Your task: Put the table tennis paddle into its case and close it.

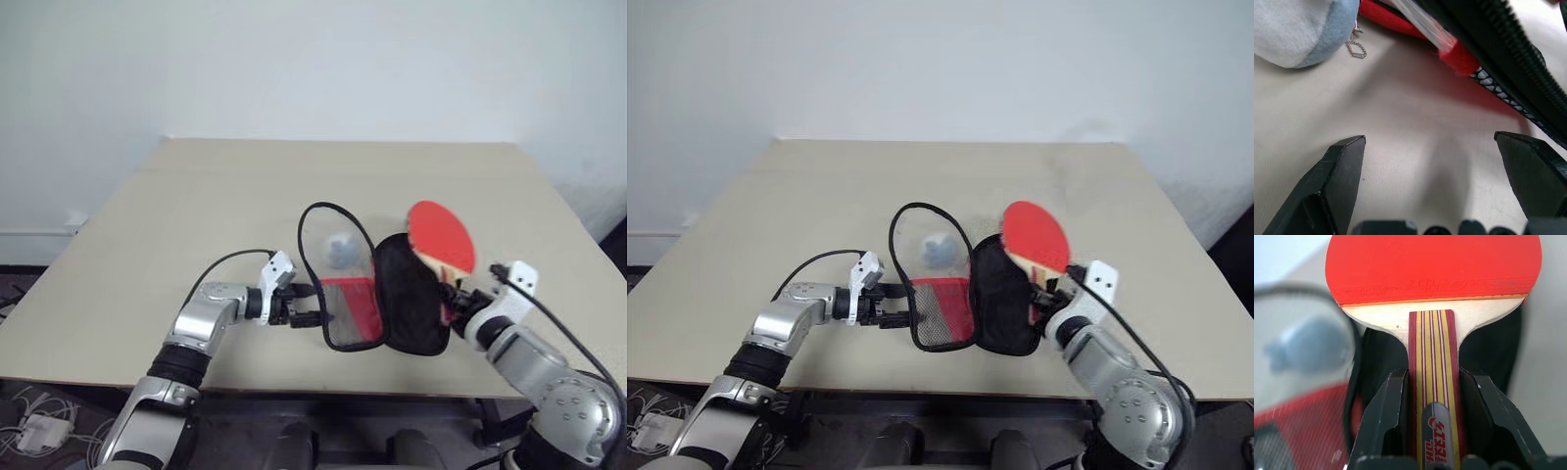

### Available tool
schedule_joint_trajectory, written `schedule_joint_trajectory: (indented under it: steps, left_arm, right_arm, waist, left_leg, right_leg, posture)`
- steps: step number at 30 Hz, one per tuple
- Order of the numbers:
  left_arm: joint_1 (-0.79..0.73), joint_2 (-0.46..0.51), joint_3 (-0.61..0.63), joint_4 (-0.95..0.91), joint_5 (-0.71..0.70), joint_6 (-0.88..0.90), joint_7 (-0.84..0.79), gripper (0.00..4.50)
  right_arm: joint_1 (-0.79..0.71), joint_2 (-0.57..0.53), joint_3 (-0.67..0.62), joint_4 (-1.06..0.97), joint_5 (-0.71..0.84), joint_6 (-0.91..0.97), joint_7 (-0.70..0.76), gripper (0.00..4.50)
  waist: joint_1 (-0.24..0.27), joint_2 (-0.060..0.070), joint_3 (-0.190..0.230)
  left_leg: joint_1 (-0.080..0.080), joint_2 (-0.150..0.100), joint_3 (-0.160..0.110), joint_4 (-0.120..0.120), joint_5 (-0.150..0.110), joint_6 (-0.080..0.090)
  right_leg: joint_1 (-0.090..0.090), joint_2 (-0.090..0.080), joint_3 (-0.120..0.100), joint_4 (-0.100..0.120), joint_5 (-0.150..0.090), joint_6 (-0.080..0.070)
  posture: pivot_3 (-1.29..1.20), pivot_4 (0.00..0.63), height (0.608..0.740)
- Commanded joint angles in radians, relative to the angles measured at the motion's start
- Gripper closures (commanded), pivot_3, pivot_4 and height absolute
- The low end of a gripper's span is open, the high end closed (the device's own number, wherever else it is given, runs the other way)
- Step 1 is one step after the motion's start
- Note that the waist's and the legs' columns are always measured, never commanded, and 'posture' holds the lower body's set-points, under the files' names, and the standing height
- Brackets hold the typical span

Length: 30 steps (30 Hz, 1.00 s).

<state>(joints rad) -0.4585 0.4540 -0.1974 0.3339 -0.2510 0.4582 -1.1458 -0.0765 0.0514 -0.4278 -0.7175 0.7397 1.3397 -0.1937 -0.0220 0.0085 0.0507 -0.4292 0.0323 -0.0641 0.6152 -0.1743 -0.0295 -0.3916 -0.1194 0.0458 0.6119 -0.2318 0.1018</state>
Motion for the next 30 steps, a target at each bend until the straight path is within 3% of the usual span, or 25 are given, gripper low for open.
schedule_joint_trajectory:
  steps: [1, 6, 14, 30]
  left_arm:
    - [-0.031, -0.006, -0.003, 0.007, 0.006, -0.004, -0.001, 0.0]
    - [-0.027, 0.003, -0.003, 0.0, 0.005, 0.004, -0.008, 0.0]
    - [-0.027, 0.007, -0.004, 0.001, 0.012, 0.001, -0.004, 0.0]
    - [-0.024, 0.018, 0.005, -0.012, 0.01, 0.007, 0.002, 0.0]
  right_arm:
    - [0.024, 0.017, 0.054, -0.029, -0.033, -0.049, -0.013, 3.31]
    - [0.047, 0.05, 0.096, -0.033, -0.042, -0.056, -0.015, 3.31]
    - [0.086, 0.012, 0.189, -0.026, -0.05, -0.043, 0.021, 3.31]
    - [0.088, -0.021, 0.203, 0.023, -0.144, -0.149, 0.02, 3.31]
  waist:
    - [0.0, 0.0, 0.0]
    - [-0.002, 0.0, 0.0]
    - [-0.003, 0.0, 0.0]
    - [-0.002, 0.0, 0.0]
  left_leg:
    - [0.0, 0.0, 0.0, 0.0, 0.0, 0.0]
    - [0.0, 0.0, 0.0, -0.001, 0.0, 0.0]
    - [0.0, 0.001, 0.0, -0.001, 0.0, 0.0]
    - [0.0, 0.001, 0.0, -0.001, 0.0, 0.0]
  right_leg:
    - [0.0, 0.0, 0.0, 0.0, 0.0, 0.0]
    - [-0.001, 0.0, 0.0, 0.0, 0.0, 0.0]
    - [-0.001, 0.0, 0.0, 0.0, 0.0, -0.001]
    - [-0.001, 0.0, -0.001, 0.0, 0.001, -0.001]
  posture:
    - [0.0, 0.0, 0.74]
    - [0.0, 0.0, 0.74]
    - [0.0, 0.0, 0.74]
    - [0.0, 0.0, 0.74]
